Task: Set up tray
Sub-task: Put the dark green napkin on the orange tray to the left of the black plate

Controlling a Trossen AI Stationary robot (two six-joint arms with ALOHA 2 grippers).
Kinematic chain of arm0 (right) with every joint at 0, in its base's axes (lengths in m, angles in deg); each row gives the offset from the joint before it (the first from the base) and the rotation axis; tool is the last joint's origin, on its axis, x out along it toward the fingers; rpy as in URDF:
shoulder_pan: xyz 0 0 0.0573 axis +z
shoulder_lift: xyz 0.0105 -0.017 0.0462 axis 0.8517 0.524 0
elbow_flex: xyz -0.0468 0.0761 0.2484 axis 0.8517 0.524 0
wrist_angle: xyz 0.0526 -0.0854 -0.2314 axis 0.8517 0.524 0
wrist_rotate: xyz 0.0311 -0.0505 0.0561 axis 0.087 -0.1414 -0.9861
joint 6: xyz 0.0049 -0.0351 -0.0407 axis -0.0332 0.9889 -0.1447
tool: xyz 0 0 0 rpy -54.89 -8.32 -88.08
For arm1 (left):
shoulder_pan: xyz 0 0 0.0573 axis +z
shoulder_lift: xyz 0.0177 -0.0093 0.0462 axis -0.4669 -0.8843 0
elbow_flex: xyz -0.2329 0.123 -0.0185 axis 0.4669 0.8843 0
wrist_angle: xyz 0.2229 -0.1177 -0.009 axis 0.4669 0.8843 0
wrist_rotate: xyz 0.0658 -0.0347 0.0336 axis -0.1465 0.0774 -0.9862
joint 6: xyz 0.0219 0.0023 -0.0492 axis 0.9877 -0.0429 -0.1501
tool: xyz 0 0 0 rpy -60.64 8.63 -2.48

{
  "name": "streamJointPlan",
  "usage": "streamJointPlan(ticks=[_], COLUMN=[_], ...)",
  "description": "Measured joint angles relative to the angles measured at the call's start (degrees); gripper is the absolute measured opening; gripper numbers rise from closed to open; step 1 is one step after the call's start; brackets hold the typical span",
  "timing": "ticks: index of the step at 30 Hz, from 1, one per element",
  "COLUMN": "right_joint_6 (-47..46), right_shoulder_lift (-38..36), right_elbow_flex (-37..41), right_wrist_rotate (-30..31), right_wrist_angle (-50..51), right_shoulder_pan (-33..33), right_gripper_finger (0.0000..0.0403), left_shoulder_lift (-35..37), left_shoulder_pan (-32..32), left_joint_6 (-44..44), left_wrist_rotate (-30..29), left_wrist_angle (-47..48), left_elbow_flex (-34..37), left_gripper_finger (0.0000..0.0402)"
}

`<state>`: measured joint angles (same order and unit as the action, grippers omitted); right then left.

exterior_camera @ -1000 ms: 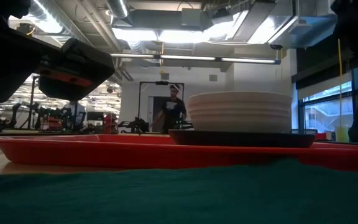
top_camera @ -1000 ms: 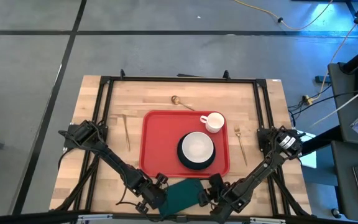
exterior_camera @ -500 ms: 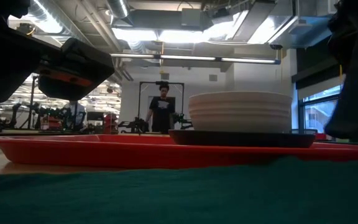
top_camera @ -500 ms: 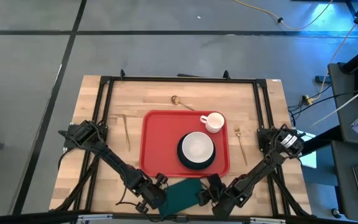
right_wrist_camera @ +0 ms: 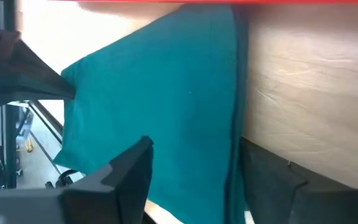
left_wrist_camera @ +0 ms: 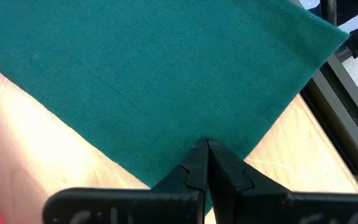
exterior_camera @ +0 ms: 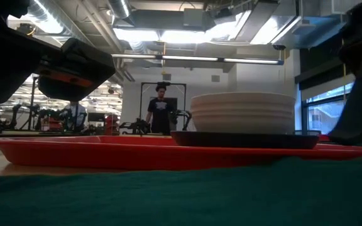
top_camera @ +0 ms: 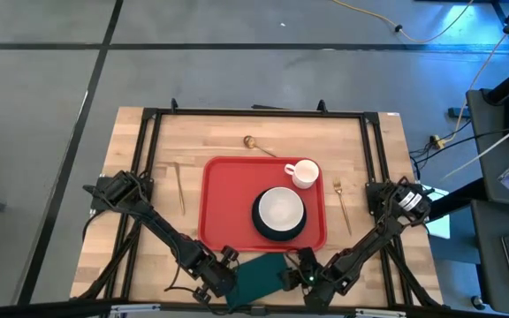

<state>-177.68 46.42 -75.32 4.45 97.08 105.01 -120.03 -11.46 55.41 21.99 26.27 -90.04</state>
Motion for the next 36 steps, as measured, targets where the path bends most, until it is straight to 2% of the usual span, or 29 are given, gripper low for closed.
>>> streamJointPlan(ticks=[5, 10, 29, 36], right_joint_6=[2.9, 4.2, 4.3, 4.4], right_shoulder_lift=[0.1, -0.2, -0.2, -0.2], right_elbow_flex=[0.0, 0.0, 0.0, 0.0], right_wrist_rotate=[-0.9, -6.3, -7.7, -8.3], right_wrist_angle=[-2.5, -1.7, -0.6, -0.1], right_shoulder_pan=[-1.4, -2.0, -1.9, -2.5], right_gripper_finger=[0.0196, 0.0185, 0.0151, 0.0098], left_shoulder_lift=[-0.1, -0.1, 0.0, 0.0], left_shoulder_pan=[0.0, 0.0, 0.0, -0.1], left_joint_6=[0.0, 0.0, -0.6, -0.6], left_wrist_rotate=[0.0, 0.2, 4.8, 4.7], left_wrist_angle=[-0.7, -0.6, 1.8, 1.7], left_elbow_flex=[0.0, 0.0, -0.1, -0.1], left_gripper_finger=[0.0004, 0.0003, 0.0002, 0.0002])
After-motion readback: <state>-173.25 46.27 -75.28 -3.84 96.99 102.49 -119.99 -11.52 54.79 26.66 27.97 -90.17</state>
